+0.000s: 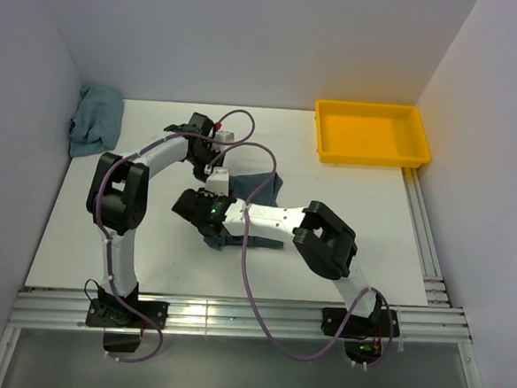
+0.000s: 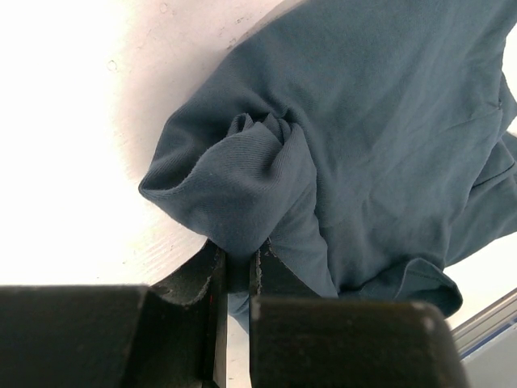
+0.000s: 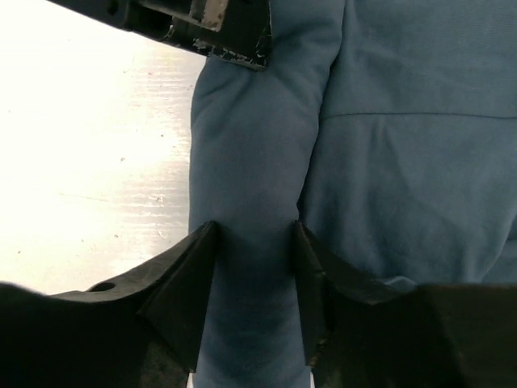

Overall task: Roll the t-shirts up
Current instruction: Roll the tshirt

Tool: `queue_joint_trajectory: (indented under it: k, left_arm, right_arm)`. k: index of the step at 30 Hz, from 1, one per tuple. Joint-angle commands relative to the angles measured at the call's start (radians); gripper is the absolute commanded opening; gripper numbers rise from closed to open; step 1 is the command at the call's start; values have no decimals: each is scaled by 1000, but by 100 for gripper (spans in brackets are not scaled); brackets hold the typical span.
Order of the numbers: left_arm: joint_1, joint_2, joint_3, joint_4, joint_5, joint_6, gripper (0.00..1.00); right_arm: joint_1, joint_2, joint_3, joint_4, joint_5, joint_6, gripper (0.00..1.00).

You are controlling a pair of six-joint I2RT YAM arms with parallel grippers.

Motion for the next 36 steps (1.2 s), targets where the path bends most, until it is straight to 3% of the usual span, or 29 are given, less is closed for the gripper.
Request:
queue_joint_trajectory:
  k: [1,4,7,10,14,17,26,31,36]
  left_arm:
    - [-3,6,37,-24,-18,5,8]
    - [-3,6,43,-30,-15,10,11]
    - [-1,6,52,-33,-1,19,17]
    - [0,-7,59,-33,11,31,29]
    - [20,-30,82,-36,55,36,56]
    - [45,-51,79,-27,109,80,70]
    - [115,-91,-79,86,434,122,83]
    - [123,-38,-165,232,512,85,84]
    - [121,27,-211,353,539,-30,82]
  right_arm:
    - [9,-13,-23,7,29,25,46]
    - [6,-63,-119,89,-3,63,38]
    - [-6,-118,-217,176,-40,88,35]
    - [-29,-190,-340,309,-107,99,34]
    - [-78,-295,-545,513,-231,126,33]
    - [-132,-334,-679,684,-347,166,32]
    - [-277,-281,-964,1201,-618,324,31]
    - [-316,-184,-1050,1496,-716,431,30]
    - [-330,-116,-1084,1586,-753,468,29]
